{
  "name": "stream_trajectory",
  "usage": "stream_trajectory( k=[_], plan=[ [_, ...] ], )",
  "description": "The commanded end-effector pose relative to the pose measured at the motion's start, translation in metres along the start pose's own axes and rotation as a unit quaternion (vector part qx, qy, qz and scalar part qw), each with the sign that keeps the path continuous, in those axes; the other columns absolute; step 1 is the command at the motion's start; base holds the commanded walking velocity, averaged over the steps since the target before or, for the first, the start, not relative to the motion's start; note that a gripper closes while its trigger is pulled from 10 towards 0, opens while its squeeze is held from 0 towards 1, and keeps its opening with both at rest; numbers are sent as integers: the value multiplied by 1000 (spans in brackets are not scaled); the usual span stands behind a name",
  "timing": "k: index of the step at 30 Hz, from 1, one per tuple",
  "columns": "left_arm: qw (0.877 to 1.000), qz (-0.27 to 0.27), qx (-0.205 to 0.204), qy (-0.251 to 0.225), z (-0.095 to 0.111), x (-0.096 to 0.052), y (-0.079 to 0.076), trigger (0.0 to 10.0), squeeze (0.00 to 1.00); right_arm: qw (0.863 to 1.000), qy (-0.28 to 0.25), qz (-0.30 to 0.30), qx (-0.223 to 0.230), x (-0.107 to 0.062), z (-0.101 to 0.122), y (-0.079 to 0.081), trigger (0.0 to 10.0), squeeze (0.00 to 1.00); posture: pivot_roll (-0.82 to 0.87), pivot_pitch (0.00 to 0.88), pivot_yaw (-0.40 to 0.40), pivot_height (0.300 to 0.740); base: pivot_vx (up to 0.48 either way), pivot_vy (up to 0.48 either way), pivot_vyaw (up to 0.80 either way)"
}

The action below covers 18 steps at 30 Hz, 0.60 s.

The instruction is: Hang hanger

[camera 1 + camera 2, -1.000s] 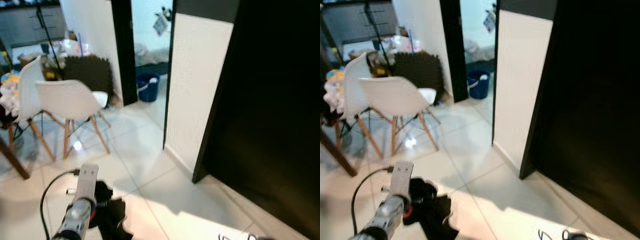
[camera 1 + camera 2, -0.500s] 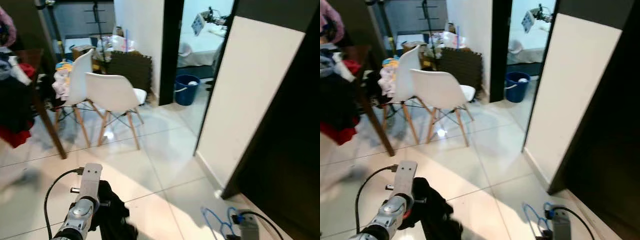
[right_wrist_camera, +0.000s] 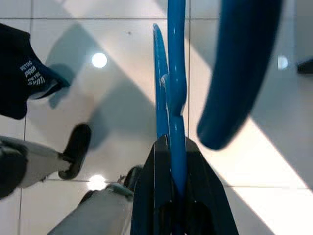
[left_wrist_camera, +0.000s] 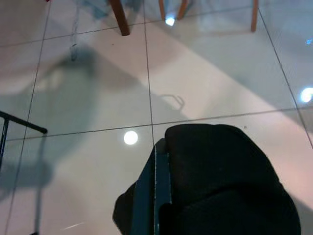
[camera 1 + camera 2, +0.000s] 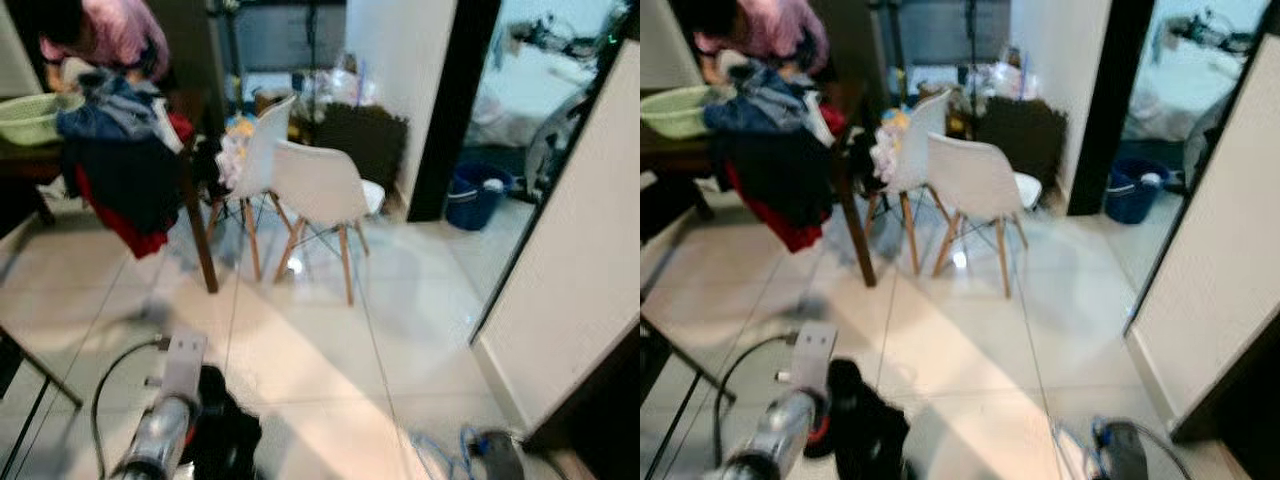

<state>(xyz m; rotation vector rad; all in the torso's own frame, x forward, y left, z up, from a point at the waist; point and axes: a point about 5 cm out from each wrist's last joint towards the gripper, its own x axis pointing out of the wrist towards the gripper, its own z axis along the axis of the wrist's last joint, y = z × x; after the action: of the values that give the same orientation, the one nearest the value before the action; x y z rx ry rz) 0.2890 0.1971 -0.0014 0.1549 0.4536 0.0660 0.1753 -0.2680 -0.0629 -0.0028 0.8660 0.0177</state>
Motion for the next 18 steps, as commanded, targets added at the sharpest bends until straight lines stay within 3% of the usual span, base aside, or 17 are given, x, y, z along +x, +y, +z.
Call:
stream_trajectory(
  k=[1, 8, 13, 15, 18],
  plan=[
    [1000, -3, 0, -7, 3, 1, -1, 10000, 0, 1000, 8, 1, 5, -2, -6, -1, 10000, 0, 201, 0, -14, 740, 0, 0, 800],
    [1000, -9, 1, -12, 6, 2, -1, 10000, 0, 1000, 14, -4, 7, -9, -21, -5, 10000, 0, 203, 0, -7, 740, 0, 0, 800],
    [999, -12, 8, -34, 15, 4, 0, 10000, 0, 1000, 14, -25, 11, -18, -27, -21, 10000, 0, 211, 0, 0, 740, 193, 0, 0],
    [999, -12, 10, -39, 17, 4, 0, 10000, 0, 999, 14, -27, 10, -19, -27, -22, 10000, 0, 213, 0, -2, 740, 345, 0, 0],
    [998, -7, 24, -60, 27, 6, 3, 10000, 0, 1000, 6, -17, 3, -11, -21, -10, 10000, 0, 217, 0, -8, 740, 363, 0, 0]
  ],
)
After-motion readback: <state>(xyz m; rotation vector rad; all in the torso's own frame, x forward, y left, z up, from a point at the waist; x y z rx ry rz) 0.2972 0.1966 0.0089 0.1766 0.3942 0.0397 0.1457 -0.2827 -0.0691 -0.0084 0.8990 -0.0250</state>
